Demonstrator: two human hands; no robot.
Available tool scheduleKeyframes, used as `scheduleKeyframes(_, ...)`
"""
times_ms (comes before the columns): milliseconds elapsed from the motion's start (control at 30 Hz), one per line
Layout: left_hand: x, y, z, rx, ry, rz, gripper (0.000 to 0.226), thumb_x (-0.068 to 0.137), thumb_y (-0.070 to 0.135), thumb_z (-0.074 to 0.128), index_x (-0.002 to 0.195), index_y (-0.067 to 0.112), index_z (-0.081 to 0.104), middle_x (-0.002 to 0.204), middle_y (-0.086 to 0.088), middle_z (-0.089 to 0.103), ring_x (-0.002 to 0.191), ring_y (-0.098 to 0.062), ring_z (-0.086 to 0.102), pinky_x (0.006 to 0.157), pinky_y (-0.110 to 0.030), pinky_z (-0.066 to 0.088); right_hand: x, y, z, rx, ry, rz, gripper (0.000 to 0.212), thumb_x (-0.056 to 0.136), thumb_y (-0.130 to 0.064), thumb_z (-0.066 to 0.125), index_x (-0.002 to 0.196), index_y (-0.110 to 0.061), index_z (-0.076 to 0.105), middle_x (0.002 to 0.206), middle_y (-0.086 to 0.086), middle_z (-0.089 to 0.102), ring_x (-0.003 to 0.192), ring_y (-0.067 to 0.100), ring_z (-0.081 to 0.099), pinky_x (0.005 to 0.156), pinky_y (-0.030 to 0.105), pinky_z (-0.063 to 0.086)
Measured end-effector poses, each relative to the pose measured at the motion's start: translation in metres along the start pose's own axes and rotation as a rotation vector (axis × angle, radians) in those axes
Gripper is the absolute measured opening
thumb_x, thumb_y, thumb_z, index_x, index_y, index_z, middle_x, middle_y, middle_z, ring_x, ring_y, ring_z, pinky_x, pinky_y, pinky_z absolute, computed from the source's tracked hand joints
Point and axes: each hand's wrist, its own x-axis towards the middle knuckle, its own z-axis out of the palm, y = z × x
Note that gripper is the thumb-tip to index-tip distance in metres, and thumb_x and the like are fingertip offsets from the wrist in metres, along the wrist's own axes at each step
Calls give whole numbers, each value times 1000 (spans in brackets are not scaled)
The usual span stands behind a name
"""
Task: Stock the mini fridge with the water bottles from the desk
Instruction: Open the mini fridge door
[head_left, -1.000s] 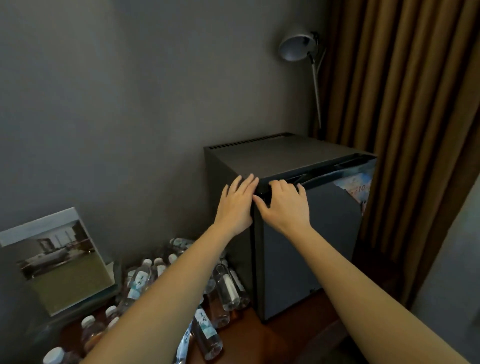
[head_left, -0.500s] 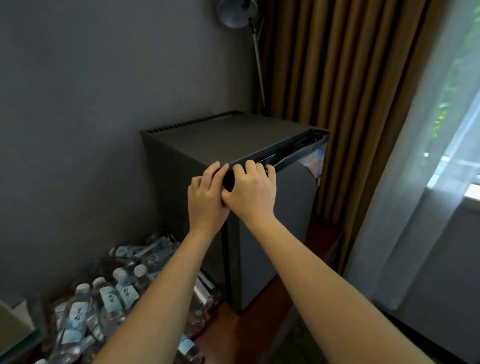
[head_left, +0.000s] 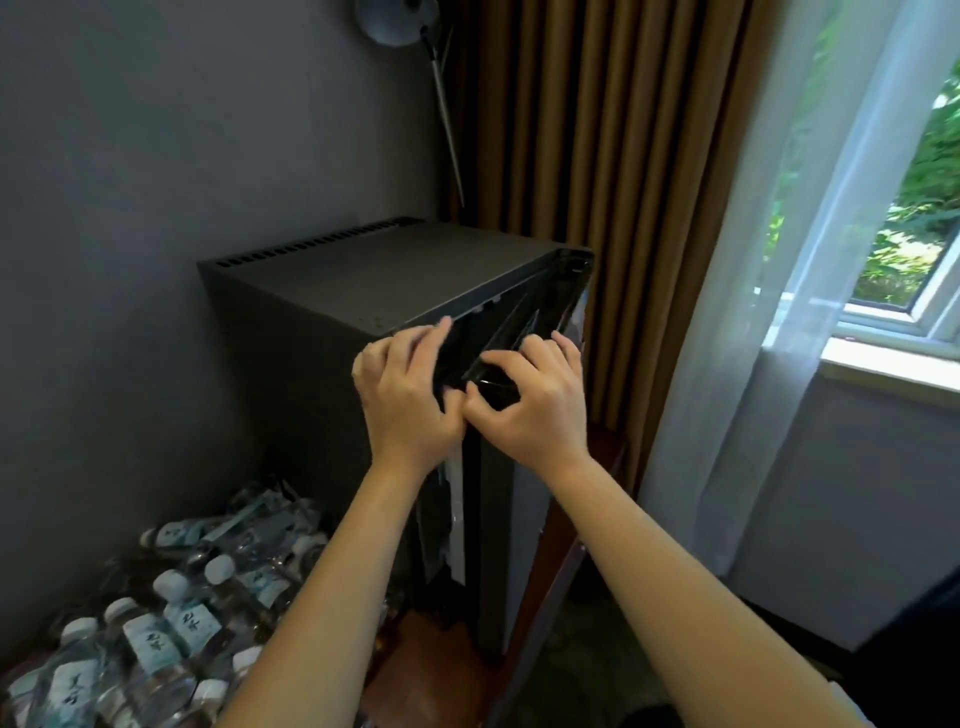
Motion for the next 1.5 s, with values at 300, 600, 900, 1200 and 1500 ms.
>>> scheduleKeyframes(300,-4,113,77,-496,-466,366,56,85,44,48,138,26,42,145,-3,40,130,-21,35,108,-35,29,-28,103,-130,133,66,223,28,84,-25,54,97,-7,72,100,8,70,101,20,64,92,57,45)
scheduleKeyframes(600,37,203,170,-247,-558,581,62,89,30,52,146,21,27,154,-3,26,143,-24,21,114,-41,14,-1,200,-205,-784,-140,462,52,91,-51,33,106,-18,71,114,4,69,125,34,48,105,51,32)
scheduleKeyframes(900,99,180,252,42,-446,313,44,92,31,53,135,20,49,144,-22,37,136,-41,27,110,-57,18,53,322,-185,-995,-425,663,75,91,-65,22,138,-9,42,145,13,40,142,32,21,113,53,11)
scheduleKeyframes(1200,121,128,317,99,-102,367,40,89,28,44,119,9,60,122,-9,64,118,-27,56,104,-49,30,113,445,-126,-804,-545,674,84,85,-73,25,148,-17,19,158,7,11,145,32,9,114,55,9)
scheduleKeyframes(1500,131,125,343,170,26,445,36,90,19,46,122,11,62,123,-5,64,118,-22,58,102,-37,33,153,510,-80,-628,-622,691,81,83,-75,30,149,-31,12,159,-2,7,145,34,1,112,61,3)
